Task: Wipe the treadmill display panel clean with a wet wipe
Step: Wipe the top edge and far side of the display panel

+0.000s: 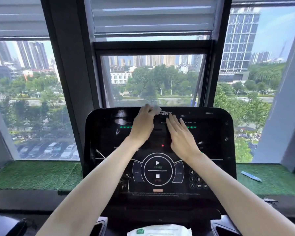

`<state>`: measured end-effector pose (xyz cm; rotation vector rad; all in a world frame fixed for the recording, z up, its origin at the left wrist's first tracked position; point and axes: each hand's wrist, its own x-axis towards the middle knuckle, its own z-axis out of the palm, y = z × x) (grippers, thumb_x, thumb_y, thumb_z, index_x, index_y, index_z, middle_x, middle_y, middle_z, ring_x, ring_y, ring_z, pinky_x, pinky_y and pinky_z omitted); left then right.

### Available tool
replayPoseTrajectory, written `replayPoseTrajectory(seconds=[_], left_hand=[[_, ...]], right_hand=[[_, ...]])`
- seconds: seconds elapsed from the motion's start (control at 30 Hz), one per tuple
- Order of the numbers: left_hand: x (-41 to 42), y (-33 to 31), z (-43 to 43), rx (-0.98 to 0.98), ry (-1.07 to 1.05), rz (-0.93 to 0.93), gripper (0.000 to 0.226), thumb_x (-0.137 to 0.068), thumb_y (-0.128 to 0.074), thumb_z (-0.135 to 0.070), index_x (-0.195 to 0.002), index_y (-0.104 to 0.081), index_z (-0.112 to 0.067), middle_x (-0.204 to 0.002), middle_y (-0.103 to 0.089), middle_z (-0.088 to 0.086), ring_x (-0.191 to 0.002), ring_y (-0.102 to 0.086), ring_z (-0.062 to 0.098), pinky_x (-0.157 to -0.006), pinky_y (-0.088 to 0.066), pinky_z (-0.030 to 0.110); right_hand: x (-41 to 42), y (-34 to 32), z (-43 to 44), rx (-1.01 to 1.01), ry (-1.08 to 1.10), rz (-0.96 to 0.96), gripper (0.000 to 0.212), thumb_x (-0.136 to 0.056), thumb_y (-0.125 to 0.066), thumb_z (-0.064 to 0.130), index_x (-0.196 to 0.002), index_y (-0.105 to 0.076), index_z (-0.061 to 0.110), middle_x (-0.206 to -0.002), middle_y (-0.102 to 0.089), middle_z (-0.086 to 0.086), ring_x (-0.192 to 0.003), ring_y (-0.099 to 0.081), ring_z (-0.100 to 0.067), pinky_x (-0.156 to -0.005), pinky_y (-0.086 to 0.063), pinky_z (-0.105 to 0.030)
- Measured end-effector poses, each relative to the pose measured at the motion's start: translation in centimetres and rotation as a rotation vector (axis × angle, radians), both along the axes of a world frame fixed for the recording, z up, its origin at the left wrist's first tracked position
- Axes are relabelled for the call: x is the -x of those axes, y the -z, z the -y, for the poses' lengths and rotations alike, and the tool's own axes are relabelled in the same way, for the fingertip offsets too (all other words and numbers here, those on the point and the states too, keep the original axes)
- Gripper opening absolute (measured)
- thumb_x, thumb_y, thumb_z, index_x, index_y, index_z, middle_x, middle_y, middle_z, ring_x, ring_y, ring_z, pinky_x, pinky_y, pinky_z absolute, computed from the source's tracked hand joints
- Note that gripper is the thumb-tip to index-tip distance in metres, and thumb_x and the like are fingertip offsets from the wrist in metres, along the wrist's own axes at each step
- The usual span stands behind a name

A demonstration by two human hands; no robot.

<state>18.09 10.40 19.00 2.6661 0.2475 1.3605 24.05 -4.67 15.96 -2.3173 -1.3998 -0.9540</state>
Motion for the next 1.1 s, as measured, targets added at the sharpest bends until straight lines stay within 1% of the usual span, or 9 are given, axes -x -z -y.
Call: replayPoseTrajectory(seconds=[0.1,0.27,0.43,0.6,0.67,0.77,0.93,1.07,1.1], left_hand=[[0.0,-0.6,-0.4,0.269,-0.187,0.152,0.042,-0.091,-0.043,0.005,-0.128,-0.052,-0.013,-0.096,-0.042,0.002,-0.088,-0.047,0.018,-0.073,-0.038,0.021],[-0.6,0.2,1.2,-0.157,0.053,-0.098,0.043,-0.089,-0.049,0.004,-0.129,-0.050,-0.010,-0.104,-0.048,0.006,-0.097,-0.046,0.020,-0.075,-0.047,0.029],[-0.3,-0.9,0.0,0.194,-0.176,0.106,0.043,-0.089,-0.047,0.006,-0.128,-0.051,-0.011,-0.097,-0.045,0.005,-0.087,-0.046,0.018,-0.073,-0.042,0.023],[-0.6,0.2,1.8,-0.229,0.091,-0.154,0.054,-0.083,-0.051,0.009,-0.134,-0.045,-0.008,-0.113,-0.048,0.008,-0.107,-0.044,0.022,-0.078,-0.050,0.036],[-0.8,-0.4,1.1,-0.186,0.042,-0.110,0.050,-0.087,-0.048,0.007,-0.134,-0.045,-0.010,-0.108,-0.046,0.007,-0.106,-0.044,0.020,-0.075,-0.045,0.029],[-1.0,-0.3,2.2,0.104,-0.089,0.029,0.048,-0.086,-0.044,0.010,-0.128,-0.050,-0.014,-0.100,-0.040,0.001,-0.098,-0.043,0.016,-0.076,-0.035,0.018],[-1.7,0.1,3.8,-0.234,0.139,-0.130,0.052,-0.082,-0.048,0.012,-0.130,-0.047,-0.007,-0.110,-0.046,0.011,-0.103,-0.042,0.024,-0.072,-0.050,0.038],[-2.3,-1.2,2.7,0.077,-0.041,0.036,0.026,-0.095,-0.044,-0.002,-0.118,-0.053,-0.009,-0.091,-0.042,0.000,-0.085,-0.046,0.018,-0.068,-0.040,0.018],[-2.5,-1.0,3.2,0.028,-0.003,0.009,0.029,-0.093,-0.046,0.000,-0.120,-0.052,-0.008,-0.094,-0.043,0.001,-0.089,-0.046,0.019,-0.071,-0.043,0.021]], right_hand=[[-0.2,-0.1,0.0,-0.011,-0.009,0.005,0.075,-0.068,-0.050,-0.010,-0.141,-0.030,-0.004,-0.149,-0.025,-0.022,-0.141,-0.020,-0.029,-0.117,-0.009,-0.037],[-0.3,0.2,-0.1,-0.016,-0.015,0.010,0.073,-0.065,-0.055,-0.012,-0.135,-0.037,-0.008,-0.144,-0.033,-0.026,-0.137,-0.029,-0.033,-0.115,-0.017,-0.042],[-0.4,0.3,-0.1,0.000,-0.017,0.015,0.077,-0.061,-0.056,-0.014,-0.135,-0.038,-0.008,-0.144,-0.034,-0.026,-0.136,-0.030,-0.034,-0.114,-0.018,-0.042],[-0.5,0.1,0.1,-0.017,-0.048,0.003,0.074,-0.065,-0.054,-0.015,-0.136,-0.037,-0.007,-0.144,-0.035,-0.023,-0.137,-0.028,-0.032,-0.114,-0.018,-0.042],[-0.6,0.0,0.7,-0.027,-0.059,0.001,0.076,-0.067,-0.052,-0.017,-0.140,-0.031,-0.004,-0.148,-0.029,-0.021,-0.140,-0.022,-0.029,-0.116,-0.014,-0.040],[-0.8,0.4,2.0,-0.086,-0.020,-0.029,0.084,-0.065,-0.053,-0.018,-0.143,-0.025,-0.002,-0.151,-0.022,-0.020,-0.142,-0.015,-0.027,-0.116,-0.011,-0.039],[-1.4,1.4,4.5,-0.073,0.037,-0.069,0.083,-0.064,-0.061,-0.014,-0.141,-0.029,-0.005,-0.148,-0.028,-0.023,-0.140,-0.023,-0.030,-0.115,-0.016,-0.040],[-2.0,2.0,5.1,-0.023,0.042,-0.072,0.081,-0.066,-0.057,-0.015,-0.141,-0.030,-0.004,-0.149,-0.027,-0.021,-0.140,-0.023,-0.029,-0.116,-0.016,-0.039],[-2.0,2.0,5.1,-0.013,0.049,-0.067,0.081,-0.065,-0.059,-0.015,-0.140,-0.031,-0.004,-0.148,-0.028,-0.022,-0.139,-0.024,-0.030,-0.115,-0.017,-0.040]])
